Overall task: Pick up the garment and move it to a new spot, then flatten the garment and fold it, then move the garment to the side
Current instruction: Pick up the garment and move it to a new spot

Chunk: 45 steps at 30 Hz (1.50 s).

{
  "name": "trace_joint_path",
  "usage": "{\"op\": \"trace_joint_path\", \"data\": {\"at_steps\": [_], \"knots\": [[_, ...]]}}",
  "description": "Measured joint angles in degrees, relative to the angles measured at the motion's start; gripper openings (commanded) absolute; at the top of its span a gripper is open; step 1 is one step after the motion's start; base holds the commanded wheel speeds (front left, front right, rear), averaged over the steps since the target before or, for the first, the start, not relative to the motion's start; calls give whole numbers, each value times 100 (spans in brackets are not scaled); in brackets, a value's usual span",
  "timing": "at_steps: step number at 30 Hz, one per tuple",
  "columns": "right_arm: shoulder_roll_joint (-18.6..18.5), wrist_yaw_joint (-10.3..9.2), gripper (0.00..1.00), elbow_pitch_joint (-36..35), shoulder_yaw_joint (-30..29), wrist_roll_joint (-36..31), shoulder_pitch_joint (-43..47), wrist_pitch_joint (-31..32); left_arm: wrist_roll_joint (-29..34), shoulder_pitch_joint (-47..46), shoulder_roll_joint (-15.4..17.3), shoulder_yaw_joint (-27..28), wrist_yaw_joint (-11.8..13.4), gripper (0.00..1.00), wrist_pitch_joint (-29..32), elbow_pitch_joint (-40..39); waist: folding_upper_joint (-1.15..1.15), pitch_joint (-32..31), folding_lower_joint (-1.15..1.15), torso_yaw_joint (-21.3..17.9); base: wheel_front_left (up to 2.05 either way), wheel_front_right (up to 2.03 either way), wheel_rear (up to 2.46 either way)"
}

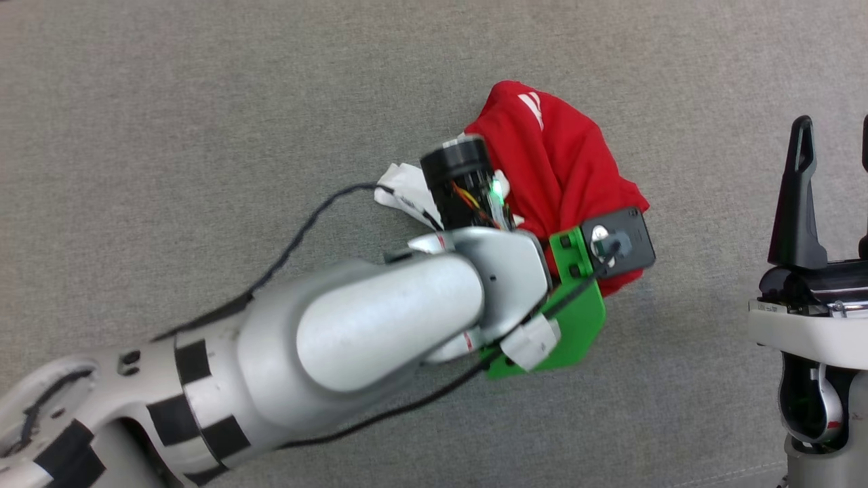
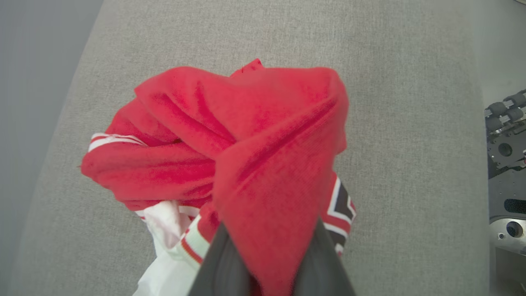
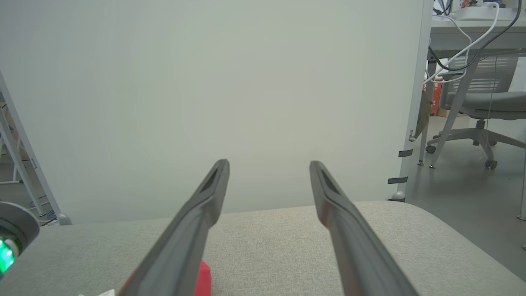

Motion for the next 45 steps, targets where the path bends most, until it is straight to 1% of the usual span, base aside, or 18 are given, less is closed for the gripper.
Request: {"op": "trace_joint_path", "data": {"at_steps": [3,6,9,10,11,14,16,18,21,24,25,27,30,32,35,39,43,45], "knots": [[1,0,100,12,-4,41,-26,0,144,522,-108,7,0,0,334,-132,0,111,0,-101,0,0,0],[1,0,100,21,1,48,-46,0,269,946,-114,4,0,0,670,-242,0,193,0,-170,0,0,0],[0,0,100,41,-15,47,-52,0,313,1127,-115,9,0,0,686,-279,0,226,0,-176,0,0,0],[0,0,100,48,-22,45,-52,0,326,1134,-116,10,0,33,570,-244,0,221,0,-161,0,0,0],[0,0,100,54,-23,37,-51,0,365,1133,-121,8,0,100,416,-209,0,211,0,-141,0,0,0],[2,0,100,85,-30,-18,-40,0,522,1093,-201,-2,0,100,-296,0,0,135,0,-71,0,0,0],[1,0,100,99,-43,-40,-2,0,560,1014,-265,-8,0,100,-889,189,0,49,0,-16,0,0,0],[3,0,100,110,-92,-64,70,0,559,862,-338,-12,0,100,-1757,437,0,-67,0,56,0,0,0],[1,0,100,132,-155,-66,210,0,570,715,-476,163,1,100,-2781,789,0,-248,0,164,0,0,0],[2,0,100,163,-185,-83,355,0,631,725,-563,334,97,100,-3407,1024,0,-441,0,283,0,0,0],[1,0,100,174,-192,-91,399,0,661,745,-573,393,181,100,-3602,1072,0,-509,0,328,0,0,0],[1,0,100,187,-209,-110,470,0,679,806,-572,513,341,100,-3886,1148,0,-630,0,413,0,0,0],[2,0,100,212,-220,-115,562,0,678,985,-522,764,689,100,-4309,1216,0,-811,0,543,0,0,0],[2,0,100,227,-232,-119,630,0,679,1118,-401,957,976,100,-4580,1258,0,-934,0,634,0,0,0],[2,0,100,240,-257,-125,716,0,690,1313,-187,1209,1319,100,-4795,1289,0,-1087,0,762,0,0,0],[1,0,100,250,-292,-151,818,0,659,1727,98,1477,1629,100,-4936,1257,0,-1259,0,934,0,0,0],[2,0,100,270,-291,-158,884,0,575,2203,353,1651,1829,100,-4986,1255,0,-1402,0,1067,0,0,0],[2,0,100,277,-282,-159,910,0,505,2508,530,1795,1949,100,-5007,1259,0,-1476,0,1118,0,0,0]]}}
